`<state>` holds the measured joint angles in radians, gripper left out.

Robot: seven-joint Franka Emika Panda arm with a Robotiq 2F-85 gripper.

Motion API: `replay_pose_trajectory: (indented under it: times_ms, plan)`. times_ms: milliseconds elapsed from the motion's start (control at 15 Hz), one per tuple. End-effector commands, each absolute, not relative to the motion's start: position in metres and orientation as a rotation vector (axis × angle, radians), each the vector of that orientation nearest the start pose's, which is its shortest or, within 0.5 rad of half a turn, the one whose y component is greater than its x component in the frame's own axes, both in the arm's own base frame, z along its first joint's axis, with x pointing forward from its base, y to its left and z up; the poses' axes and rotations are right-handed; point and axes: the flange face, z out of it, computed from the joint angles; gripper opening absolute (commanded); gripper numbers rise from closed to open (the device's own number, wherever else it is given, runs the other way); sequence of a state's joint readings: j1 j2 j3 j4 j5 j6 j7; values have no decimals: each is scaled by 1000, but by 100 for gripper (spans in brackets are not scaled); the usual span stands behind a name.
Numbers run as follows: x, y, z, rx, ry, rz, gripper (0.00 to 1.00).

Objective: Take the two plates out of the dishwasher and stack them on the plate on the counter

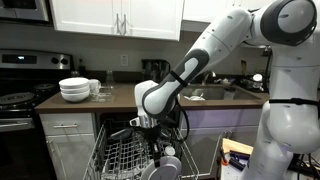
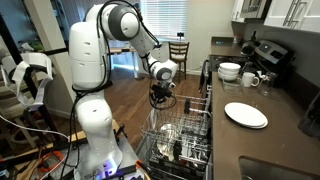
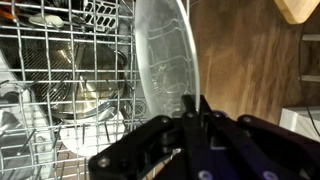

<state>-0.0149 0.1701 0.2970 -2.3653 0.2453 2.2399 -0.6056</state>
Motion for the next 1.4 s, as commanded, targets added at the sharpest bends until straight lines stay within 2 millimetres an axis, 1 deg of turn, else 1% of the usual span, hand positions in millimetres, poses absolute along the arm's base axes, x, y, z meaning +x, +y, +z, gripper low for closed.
replay_pose_trajectory:
  times_ms: [0, 133, 467, 800, 1133, 1333]
  plan:
    - [452, 137, 283, -2705, -1016, 304, 2]
    - [455, 135, 297, -2752, -1028, 248, 2]
    - [460, 124, 313, -2918, -1100, 162, 2]
    - [462, 125, 317, -3061, -1160, 81, 2]
    - [461, 130, 315, -3232, -1143, -24, 2]
    - [460, 131, 315, -3378, -1112, -85, 2]
